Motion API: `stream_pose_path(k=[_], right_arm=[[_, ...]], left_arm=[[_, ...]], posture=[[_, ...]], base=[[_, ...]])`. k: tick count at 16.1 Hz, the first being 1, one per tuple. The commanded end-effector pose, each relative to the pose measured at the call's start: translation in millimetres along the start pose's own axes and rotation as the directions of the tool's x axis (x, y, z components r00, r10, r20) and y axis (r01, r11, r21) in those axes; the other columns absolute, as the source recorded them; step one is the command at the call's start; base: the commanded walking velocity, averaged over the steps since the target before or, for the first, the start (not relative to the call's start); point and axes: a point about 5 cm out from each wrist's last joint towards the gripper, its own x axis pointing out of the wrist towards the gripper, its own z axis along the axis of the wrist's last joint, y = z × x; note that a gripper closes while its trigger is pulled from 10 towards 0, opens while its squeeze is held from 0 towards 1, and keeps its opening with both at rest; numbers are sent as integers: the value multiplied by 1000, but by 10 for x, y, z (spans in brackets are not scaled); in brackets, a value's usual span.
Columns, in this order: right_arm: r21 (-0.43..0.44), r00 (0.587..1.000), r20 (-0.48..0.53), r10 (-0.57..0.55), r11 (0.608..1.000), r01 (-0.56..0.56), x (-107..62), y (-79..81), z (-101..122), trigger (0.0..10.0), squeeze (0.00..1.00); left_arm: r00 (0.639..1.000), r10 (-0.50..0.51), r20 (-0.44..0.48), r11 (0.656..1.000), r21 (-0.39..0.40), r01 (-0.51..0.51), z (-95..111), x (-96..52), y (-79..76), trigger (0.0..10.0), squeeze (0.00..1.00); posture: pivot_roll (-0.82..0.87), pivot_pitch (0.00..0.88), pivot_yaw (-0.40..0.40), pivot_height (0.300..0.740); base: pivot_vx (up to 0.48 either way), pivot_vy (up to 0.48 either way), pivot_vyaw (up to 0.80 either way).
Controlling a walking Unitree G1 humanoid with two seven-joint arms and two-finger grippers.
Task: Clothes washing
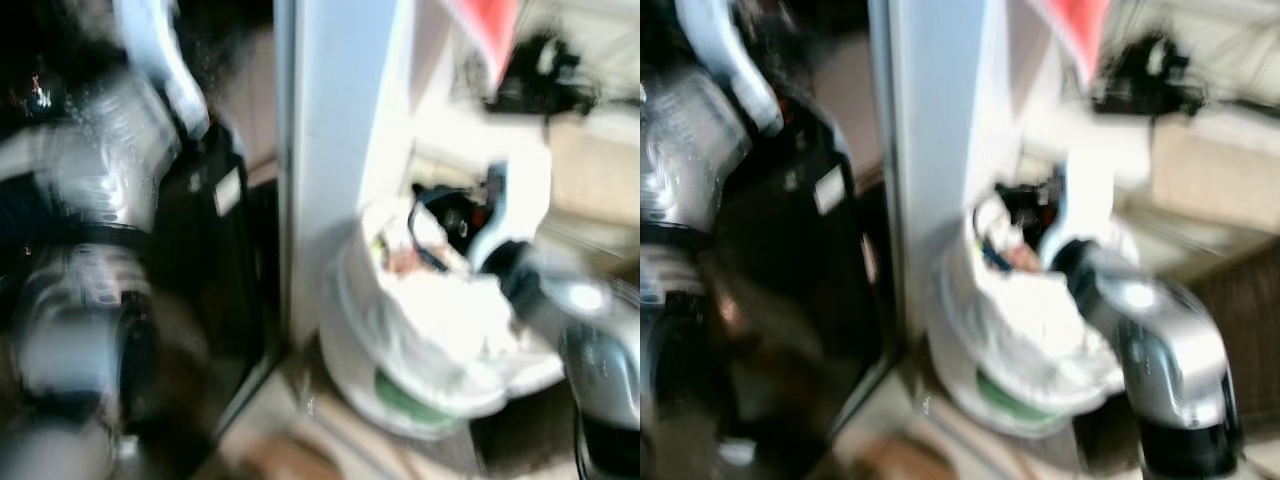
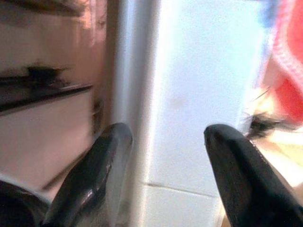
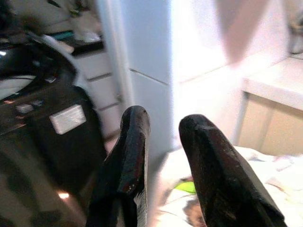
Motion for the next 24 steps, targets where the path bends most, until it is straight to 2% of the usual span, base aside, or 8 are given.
stream_pose_path(k=[1, 3, 4, 7, 8, 11, 13, 24], right_arm=[[-1, 1000, 16, -17, 1000, 17, -27, -1, 0, 10000, 0], [12, 1000, 1, -15, 1000, 15, -53, 18, -94, 10000, 0], [-3, 1000, 0, -22, 1000, 22, -59, 23, -135, 10000, 0], [-100, 990, -30, -135, 986, 131, -81, -45, -382, 10000, 0], [-126, 989, -44, -142, 983, 136, -123, -48, -482, 10000, 0], [-138, 992, -45, -116, 985, 108, -230, 40, -658, 10000, 0], [-172, 994, -30, -103, 980, 97, -279, 97, -784, 10000, 0], [-62, 991, -39, -129, 990, 126, -417, 118, -944, 10000, 0]], left_arm=[[991, -40, 130, 998, -38, 45, 138, -129, -339, 10000, 0], [985, -22, 172, 993, -113, 42, -5, -189, -502, 10000, 0], [997, -45, 69, 990, -127, 54, -139, -241, -536, 10000, 0], [983, 27, -179, 999, 35, -21, -804, -659, -424, 10000, 0], [972, 40, -229, 999, -5, -42, -941, -806, -431, 10000, 0], [984, 100, -148, 978, 197, -69, -1025, -1062, -464, 10000, 0], [982, 113, -153, 971, 228, -76, -1110, -1235, -466, 10000, 0], [988, 33, -154, 978, 209, 0, -1179, -1238, -630, 10000, 0]], posture=[[1, 0, -56, 740], [2, 0, -57, 740], [-1, 0, -54, 740], [-15, 0, -49, 740], [-13, 0, -51, 740], [-10, 0, -54, 740], [-13, 0, -48, 740], [-18, 0, -22, 740]], base=[[0, 0, 0], [0, 0, 0], [0, 0, 0], [0, 0, 0], [0, 0, 0], [0, 0, 0], [0, 0, 0], [241, 0, 255]])
